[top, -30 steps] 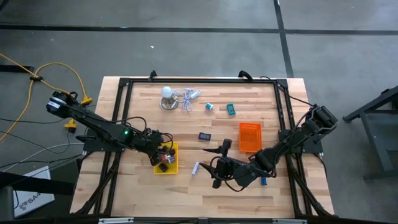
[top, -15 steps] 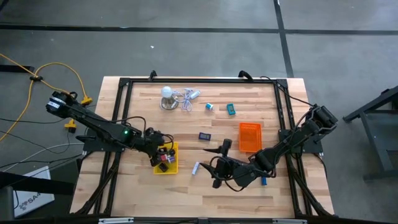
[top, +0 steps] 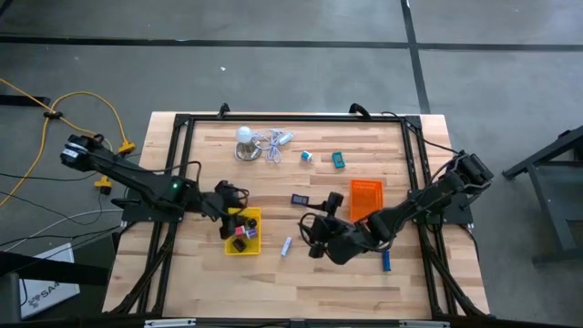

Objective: Pick & Place Office items
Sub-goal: Put the bottom blue charger adapter into the yellow bin

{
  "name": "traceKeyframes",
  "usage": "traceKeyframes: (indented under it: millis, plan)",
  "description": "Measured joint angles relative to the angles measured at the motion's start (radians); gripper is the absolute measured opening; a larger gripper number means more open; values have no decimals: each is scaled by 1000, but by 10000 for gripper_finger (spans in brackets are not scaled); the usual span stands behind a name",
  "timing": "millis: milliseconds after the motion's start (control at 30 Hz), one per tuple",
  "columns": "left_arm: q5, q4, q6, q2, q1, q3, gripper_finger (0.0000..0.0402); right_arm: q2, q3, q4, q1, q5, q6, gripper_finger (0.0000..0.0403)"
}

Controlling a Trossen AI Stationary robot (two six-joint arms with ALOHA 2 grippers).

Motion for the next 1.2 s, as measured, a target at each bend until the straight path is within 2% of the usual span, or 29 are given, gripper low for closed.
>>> traceKeyframes:
  millis: [267,567,900,1200]
  plan:
    - [1,129,132,-10,13,0,198,0,0,-284,-4,-117,217,247]
    - [1,294,292,-10,13,0,198,0,0,-563,-4,-175,475,247]
    - [0,362,355,-6,13,0,198,0,-66,-597,9,-236,587,247]
    - [0,364,355,-6,13,0,198,0,-117,-573,59,-228,703,247]
